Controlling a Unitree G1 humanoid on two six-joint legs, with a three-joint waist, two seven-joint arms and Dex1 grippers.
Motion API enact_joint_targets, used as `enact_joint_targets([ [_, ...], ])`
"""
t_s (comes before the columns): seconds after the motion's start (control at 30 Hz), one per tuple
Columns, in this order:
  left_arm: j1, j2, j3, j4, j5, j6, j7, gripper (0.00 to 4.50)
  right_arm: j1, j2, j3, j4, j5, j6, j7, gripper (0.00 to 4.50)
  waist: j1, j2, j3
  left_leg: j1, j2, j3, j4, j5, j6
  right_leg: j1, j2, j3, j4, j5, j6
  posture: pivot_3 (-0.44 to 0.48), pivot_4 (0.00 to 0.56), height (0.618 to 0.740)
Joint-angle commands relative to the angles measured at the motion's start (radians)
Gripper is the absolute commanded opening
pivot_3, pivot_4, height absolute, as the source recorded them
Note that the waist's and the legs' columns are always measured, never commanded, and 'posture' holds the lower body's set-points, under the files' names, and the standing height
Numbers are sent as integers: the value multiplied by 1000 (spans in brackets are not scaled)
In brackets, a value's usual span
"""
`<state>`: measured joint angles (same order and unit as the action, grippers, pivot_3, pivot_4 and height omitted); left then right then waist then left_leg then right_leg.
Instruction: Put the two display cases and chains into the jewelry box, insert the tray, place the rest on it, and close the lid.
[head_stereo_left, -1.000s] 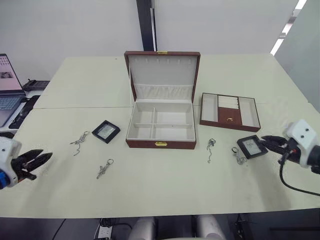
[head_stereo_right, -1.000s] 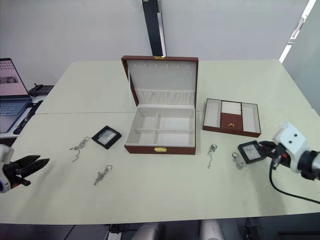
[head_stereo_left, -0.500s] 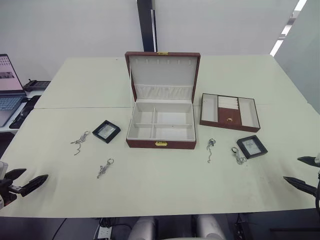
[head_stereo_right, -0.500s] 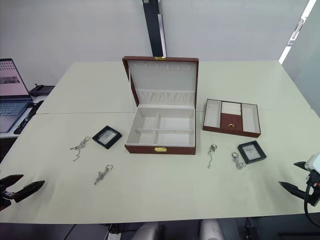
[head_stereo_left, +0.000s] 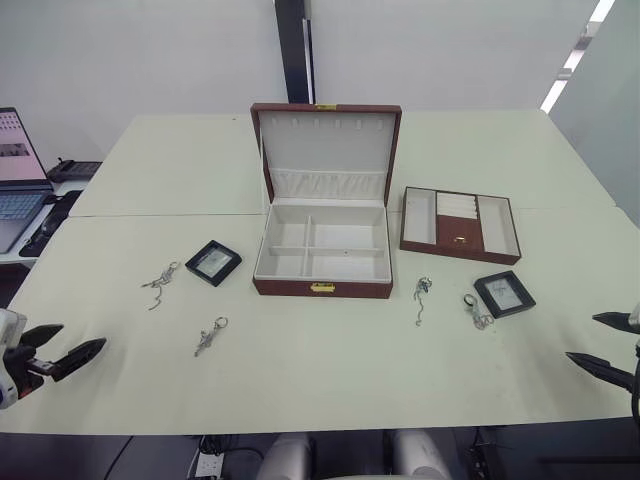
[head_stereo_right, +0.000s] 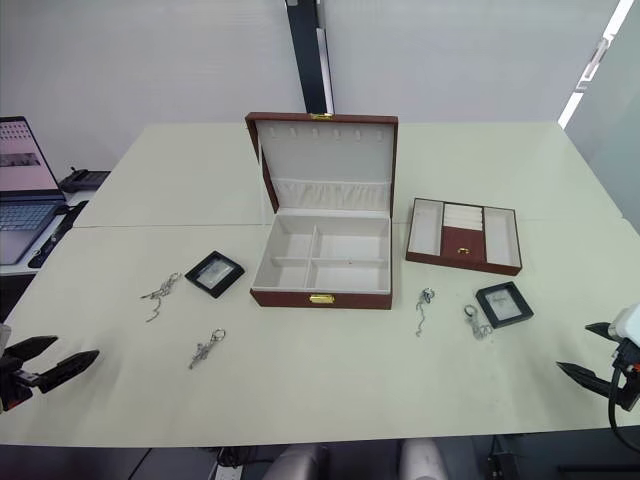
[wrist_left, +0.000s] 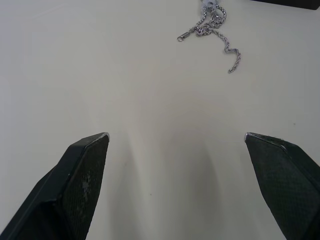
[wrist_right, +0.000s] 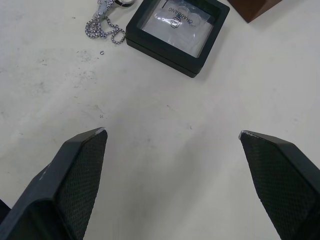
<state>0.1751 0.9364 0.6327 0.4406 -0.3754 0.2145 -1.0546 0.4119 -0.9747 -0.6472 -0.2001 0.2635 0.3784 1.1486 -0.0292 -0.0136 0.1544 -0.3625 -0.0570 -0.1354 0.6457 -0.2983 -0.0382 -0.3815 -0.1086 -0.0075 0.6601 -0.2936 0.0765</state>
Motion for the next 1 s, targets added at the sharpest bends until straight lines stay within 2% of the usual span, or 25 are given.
enact_joint_targets([
  [0.03,-10,3,11,-12,-15,3,10,4500,-6,-15,-26,-2,2,-23,-2,4482,0,0,0,0,0,0,0,0,0,0,0,0,0,0,0,0,150,740],
  [0.17,-14,5,12,-9,-16,6,14,4500,-37,-25,-19,-20,22,-8,3,4482,0,0,0,0,0,0,0,0,0,0,0,0,0,0,0,0,150,740],
  [0.3,-12,2,11,-19,-18,11,20,4500,-135,-44,60,-92,56,35,-8,4482,-5,0,0,1,1,0,0,0,0,0,0,0,0,0,0,0,150,740],
  [0.5,9,-15,17,-56,-23,19,30,4500,-428,-46,286,-284,200,187,-55,4482,-3,0,0,0,2,-2,0,0,0,-1,0,0,0,0,0,0,150,740],
  [0.6,26,-24,22,-85,-27,27,34,4500,-627,6,441,-329,257,245,-82,4482,-3,0,0,0,6,-3,0,0,0,-1,0,0,0,0,0,0,150,740],
  [0.7,32,-25,23,-101,-32,34,40,4500,-768,67,546,-332,285,281,-106,4482,-1,-2,0,-1,9,-2,0,0,-1,-2,1,0,0,0,0,0,150,740],
  [0.87,40,-28,26,-125,-38,45,48,4500,-950,214,671,-319,341,336,-152,4482,0,-3,1,-2,9,-2,0,1,-2,-4,1,0,0,1,-1,0,150,740],
  [1.0,35,-35,23,-157,-48,62,54,4500,-1007,278,736,-296,325,336,-161,4482,-1,-4,1,-2,11,-1,0,1,-3,-5,2,-2,0,1,-2,0,150,740],
])
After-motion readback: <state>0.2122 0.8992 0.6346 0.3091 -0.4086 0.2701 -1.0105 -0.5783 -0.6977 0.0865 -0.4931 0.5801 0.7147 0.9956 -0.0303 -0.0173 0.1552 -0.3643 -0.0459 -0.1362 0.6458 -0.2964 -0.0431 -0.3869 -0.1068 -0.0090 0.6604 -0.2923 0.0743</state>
